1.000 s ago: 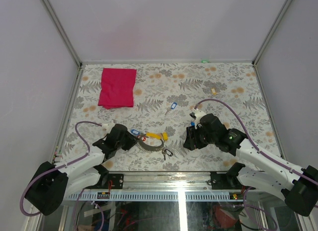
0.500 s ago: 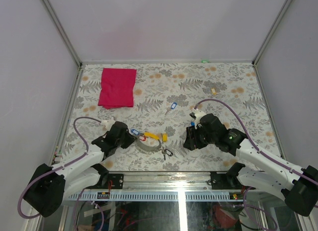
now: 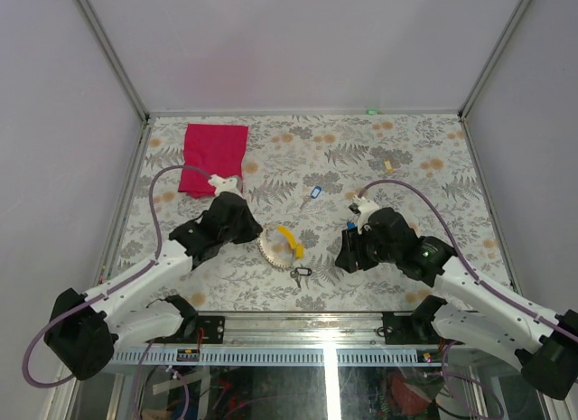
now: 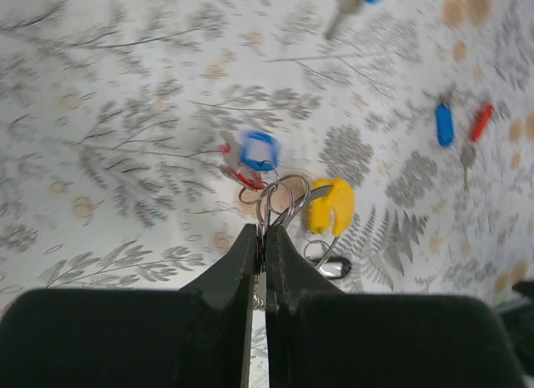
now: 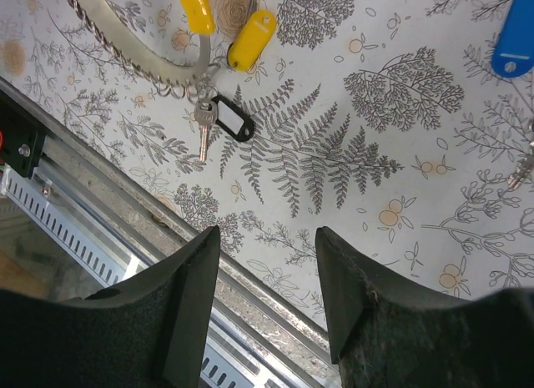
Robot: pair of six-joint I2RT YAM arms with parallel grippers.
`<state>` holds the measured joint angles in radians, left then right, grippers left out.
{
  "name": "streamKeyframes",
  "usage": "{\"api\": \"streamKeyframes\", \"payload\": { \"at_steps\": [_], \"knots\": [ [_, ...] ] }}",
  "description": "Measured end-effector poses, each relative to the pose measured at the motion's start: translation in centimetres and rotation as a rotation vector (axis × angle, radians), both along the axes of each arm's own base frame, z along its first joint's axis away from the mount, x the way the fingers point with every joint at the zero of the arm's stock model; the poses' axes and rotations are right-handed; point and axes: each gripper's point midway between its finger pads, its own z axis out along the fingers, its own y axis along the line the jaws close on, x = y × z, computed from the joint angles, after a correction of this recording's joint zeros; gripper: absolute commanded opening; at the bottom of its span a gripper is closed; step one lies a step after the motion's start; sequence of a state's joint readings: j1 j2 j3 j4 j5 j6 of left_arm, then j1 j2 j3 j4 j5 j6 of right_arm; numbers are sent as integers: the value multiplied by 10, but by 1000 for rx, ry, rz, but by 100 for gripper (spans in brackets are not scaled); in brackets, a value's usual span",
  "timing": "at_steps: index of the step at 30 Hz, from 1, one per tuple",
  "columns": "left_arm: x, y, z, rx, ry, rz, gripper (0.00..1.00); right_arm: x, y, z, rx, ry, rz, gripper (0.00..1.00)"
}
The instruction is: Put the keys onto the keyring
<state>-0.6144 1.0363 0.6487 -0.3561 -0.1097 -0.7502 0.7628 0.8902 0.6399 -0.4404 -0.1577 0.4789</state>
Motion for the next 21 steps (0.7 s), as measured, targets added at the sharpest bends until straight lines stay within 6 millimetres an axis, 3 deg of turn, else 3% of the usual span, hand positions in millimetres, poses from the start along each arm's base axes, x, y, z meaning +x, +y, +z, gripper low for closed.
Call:
{"api": "streamKeyframes", "payload": {
  "at_steps": [7,13,17,21],
  "knots": [
    [-25,-67,38,96,-105,-378,0,2,-11,21,31,-96,-28,56],
    [-53,-129,59,245,-173,-657,0,2,-23,58,121,-249,-59,58],
    [-69,-147,72,359,-220,-774,0,0,-33,85,197,-356,-90,61],
    [-68,-151,99,430,-290,-810,0,-2,-42,113,282,-457,-121,62]
  ]
}}
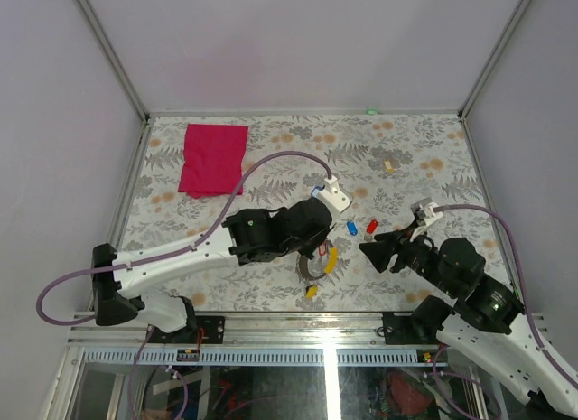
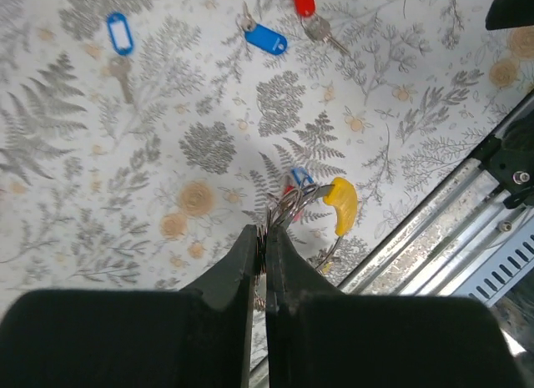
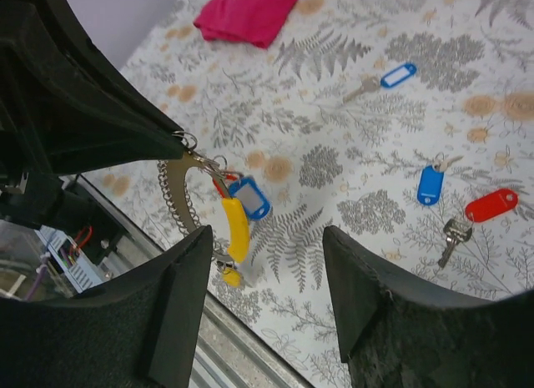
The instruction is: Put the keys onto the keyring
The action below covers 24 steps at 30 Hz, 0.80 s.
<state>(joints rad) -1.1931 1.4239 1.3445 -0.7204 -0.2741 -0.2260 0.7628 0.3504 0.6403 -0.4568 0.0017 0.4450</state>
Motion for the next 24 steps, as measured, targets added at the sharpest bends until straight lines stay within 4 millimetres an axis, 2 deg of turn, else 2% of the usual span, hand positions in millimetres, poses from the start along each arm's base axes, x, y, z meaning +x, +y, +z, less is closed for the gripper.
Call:
{"api": "streamKeyframes", "payload": {
  "at_steps": [3,6,9,14,16,18,19,22,24],
  "knots": [
    [6,3,21,27,-55,-12,0,-1,-3,15,54,-59,-8,62],
    [14,7,32,90,-102,-21,0,-1,-1,19,82,-86,-2,62],
    [23,17,27,196,-143,-13,0,-2,2,15,83,-82,17,61],
    [45,55,7,429,-196,69,0,-3,5,15,81,-80,33,59],
    [56,67,5,462,-188,110,0,-3,5,14,78,-77,33,58],
    [59,70,4,464,-168,120,0,-4,6,14,78,-76,39,58],
    [58,67,5,460,-166,113,0,-4,6,14,78,-76,40,58],
    [38,52,1,463,-193,40,0,-5,6,13,74,-76,46,58],
    [27,53,-9,486,-195,10,0,-5,6,12,70,-75,47,57]
  ]
}}
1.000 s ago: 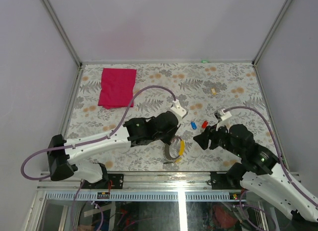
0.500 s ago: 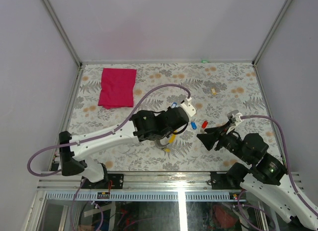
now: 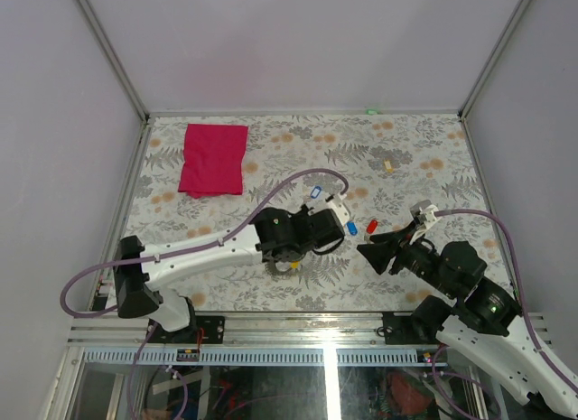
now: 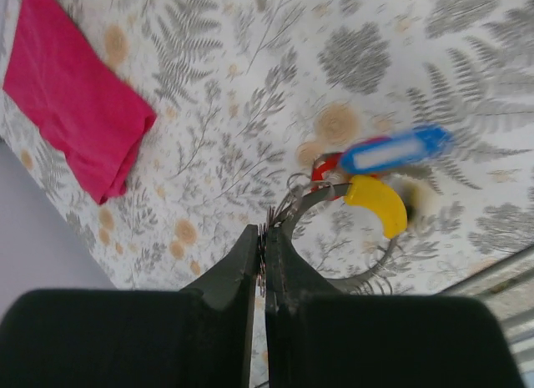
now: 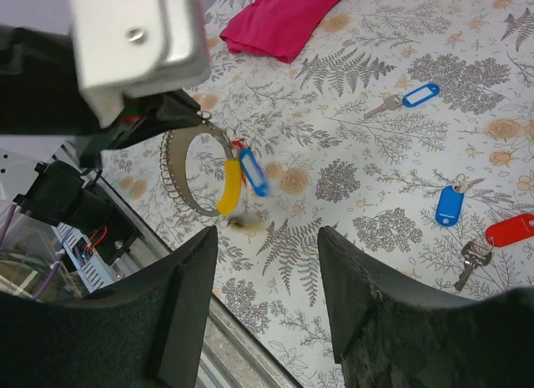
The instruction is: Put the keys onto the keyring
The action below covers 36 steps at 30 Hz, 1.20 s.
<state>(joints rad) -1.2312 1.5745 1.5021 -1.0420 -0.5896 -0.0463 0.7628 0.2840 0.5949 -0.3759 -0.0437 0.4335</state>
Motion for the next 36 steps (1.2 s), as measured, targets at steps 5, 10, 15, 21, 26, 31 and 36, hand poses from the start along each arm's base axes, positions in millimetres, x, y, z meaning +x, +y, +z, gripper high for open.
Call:
{"api": "streamKeyframes", "payload": {
  "at_steps": [5,10,15,21,26,31,36],
  "knots": [
    [17,29,-8,-1,39,91,0,0,1,-1,1,1,4,57],
    [6,23,10,-34,-17,44,0,0,6,-5,-5,13,24,57],
    [0,12,18,-42,-59,-14,0,-3,11,-7,0,16,56,58],
    [-3,8,21,-17,-88,-111,0,-9,22,-3,36,-5,125,63],
    [-14,8,37,-96,-120,-254,0,-15,31,-5,53,-9,186,68],
    [-35,3,73,-250,-208,-438,0,-18,39,1,89,-38,238,74],
    [-52,-11,99,-349,-249,-590,0,-19,50,4,121,-93,290,75]
  ]
}}
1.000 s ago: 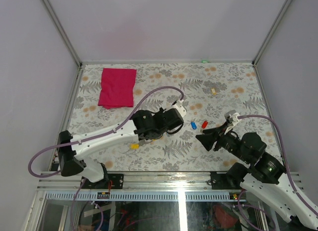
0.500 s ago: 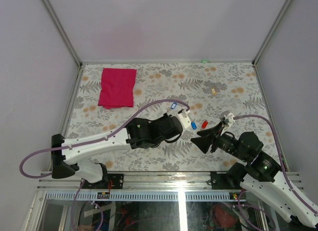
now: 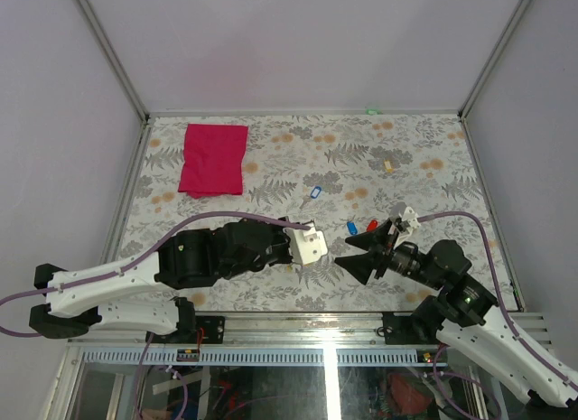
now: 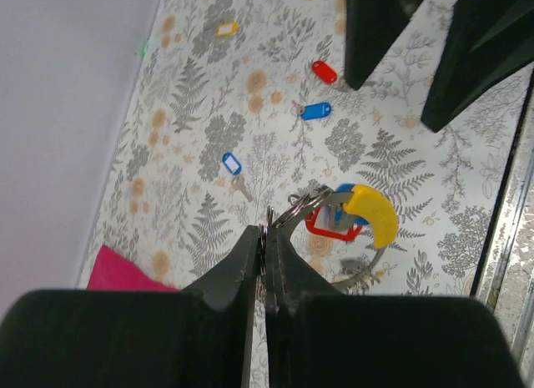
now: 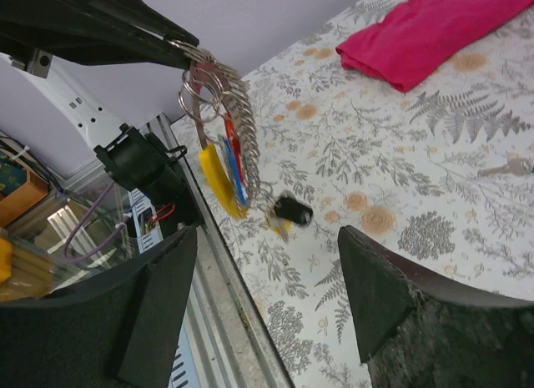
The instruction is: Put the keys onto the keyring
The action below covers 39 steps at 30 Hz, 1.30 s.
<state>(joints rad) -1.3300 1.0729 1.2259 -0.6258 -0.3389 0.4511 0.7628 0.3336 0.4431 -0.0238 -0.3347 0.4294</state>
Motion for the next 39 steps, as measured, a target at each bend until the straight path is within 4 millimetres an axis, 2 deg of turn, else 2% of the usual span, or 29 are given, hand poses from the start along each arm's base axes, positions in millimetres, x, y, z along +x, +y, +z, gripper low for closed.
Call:
{"api": "streamKeyframes", "payload": {
  "at_steps": [3,6,11,17,22,26,30,34,39],
  "knots": [
    [-7,-9,0,6,-24,-82,0,0,3,3,2,-61,26,74],
    [-16,-13,-11,51,-45,-172,0,-1,4,13,2,-159,47,71],
    [-34,-10,-24,98,-103,-349,0,-6,1,24,-25,-348,86,65],
    [-51,-5,-17,46,-226,-510,0,-13,2,27,-81,-528,149,45],
    [-62,-8,-17,-13,-301,-600,0,-17,5,42,-117,-663,203,29],
    [-70,-11,-15,-58,-340,-647,0,-22,13,50,-129,-706,277,28],
    [-73,-14,-8,-93,-364,-670,0,-27,21,45,-130,-684,353,30],
    [-75,-17,-3,-115,-382,-683,0,-34,29,37,-122,-637,430,42],
    [-77,-18,-1,-124,-393,-699,0,-42,35,31,-106,-598,508,50]
  ]
}}
